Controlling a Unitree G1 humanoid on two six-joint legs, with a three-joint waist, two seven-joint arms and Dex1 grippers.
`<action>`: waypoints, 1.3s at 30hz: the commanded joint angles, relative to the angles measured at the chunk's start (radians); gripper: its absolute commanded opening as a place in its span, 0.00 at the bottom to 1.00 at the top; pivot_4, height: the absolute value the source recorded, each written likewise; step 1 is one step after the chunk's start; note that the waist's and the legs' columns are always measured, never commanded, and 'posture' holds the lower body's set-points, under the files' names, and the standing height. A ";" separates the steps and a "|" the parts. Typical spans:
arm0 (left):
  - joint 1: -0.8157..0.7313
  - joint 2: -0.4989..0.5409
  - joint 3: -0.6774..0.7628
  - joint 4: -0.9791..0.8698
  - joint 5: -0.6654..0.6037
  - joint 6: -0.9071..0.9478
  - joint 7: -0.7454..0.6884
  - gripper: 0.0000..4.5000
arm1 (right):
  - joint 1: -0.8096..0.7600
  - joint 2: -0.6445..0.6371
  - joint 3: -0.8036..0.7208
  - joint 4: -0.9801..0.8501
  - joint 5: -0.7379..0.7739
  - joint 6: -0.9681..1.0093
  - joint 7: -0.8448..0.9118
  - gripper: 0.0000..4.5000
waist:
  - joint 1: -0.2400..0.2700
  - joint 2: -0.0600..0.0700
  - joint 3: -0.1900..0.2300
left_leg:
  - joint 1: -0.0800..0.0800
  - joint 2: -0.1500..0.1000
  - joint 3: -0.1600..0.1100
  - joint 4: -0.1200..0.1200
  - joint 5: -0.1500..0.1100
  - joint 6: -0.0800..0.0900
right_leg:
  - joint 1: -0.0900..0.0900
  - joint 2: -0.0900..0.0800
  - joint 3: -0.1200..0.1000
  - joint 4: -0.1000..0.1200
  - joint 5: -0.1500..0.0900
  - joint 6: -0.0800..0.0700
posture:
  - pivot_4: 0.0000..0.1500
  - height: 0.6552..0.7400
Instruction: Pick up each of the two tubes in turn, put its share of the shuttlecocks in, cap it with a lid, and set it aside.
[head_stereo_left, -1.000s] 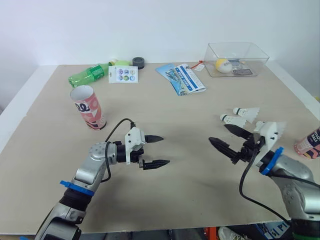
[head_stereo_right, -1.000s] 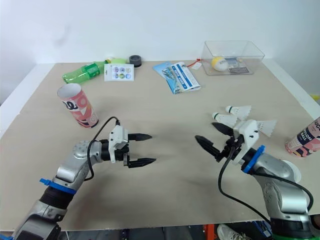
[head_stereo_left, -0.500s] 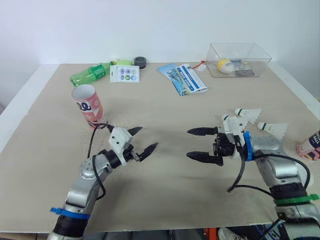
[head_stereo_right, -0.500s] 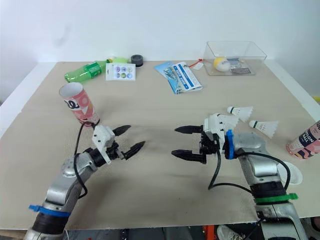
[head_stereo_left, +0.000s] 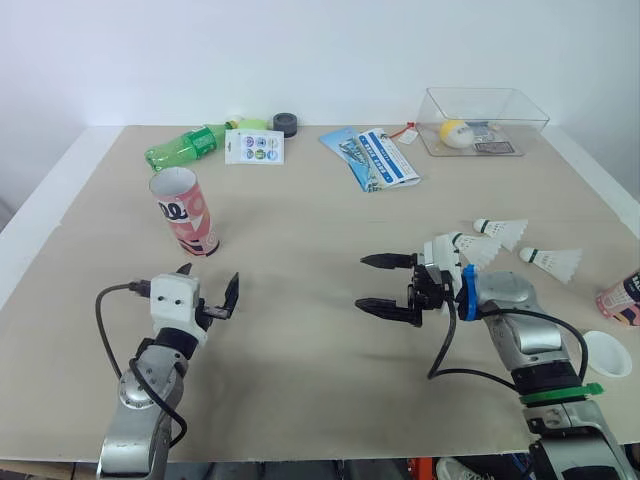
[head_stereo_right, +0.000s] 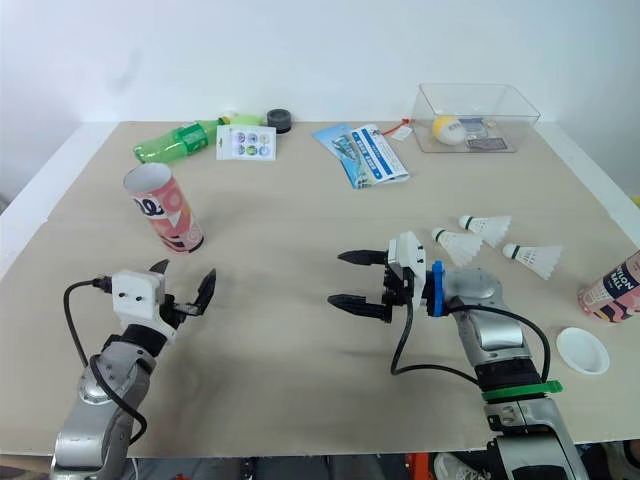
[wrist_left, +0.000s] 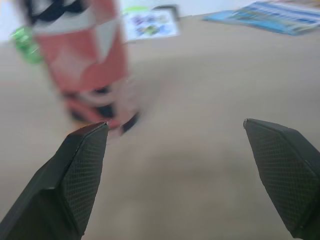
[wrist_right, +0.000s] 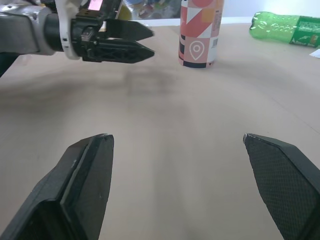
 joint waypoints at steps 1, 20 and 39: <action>-0.055 -0.017 0.057 0.022 -0.046 0.029 0.032 1.00 | 0.009 -0.006 -0.024 -0.047 -0.008 -0.011 -0.026 0.99 | 0.000 0.000 0.000 | 0.000 0.000 0.000 0.001 0.000 0.000 | 0.000 0.000 0.000 0.000 0.001 0.000 | 1.00 1.00; -0.331 0.118 0.136 0.449 -0.073 -0.012 -0.030 1.00 | 0.037 0.017 -0.040 -0.123 0.039 -0.007 -0.061 0.99 | 0.000 -0.001 0.001 | 0.000 0.000 -0.001 -0.001 0.000 -0.001 | 0.000 0.001 -0.001 0.000 0.002 0.005 | 1.00 1.00; -0.536 0.198 0.113 0.833 -0.067 -0.175 -0.157 1.00 | 0.070 -0.005 -0.041 -0.197 0.033 0.012 -0.089 0.99 | 0.000 -0.001 0.001 | 0.000 0.000 -0.001 -0.001 0.000 -0.001 | 0.000 0.001 -0.001 0.000 0.003 0.005 | 1.00 1.00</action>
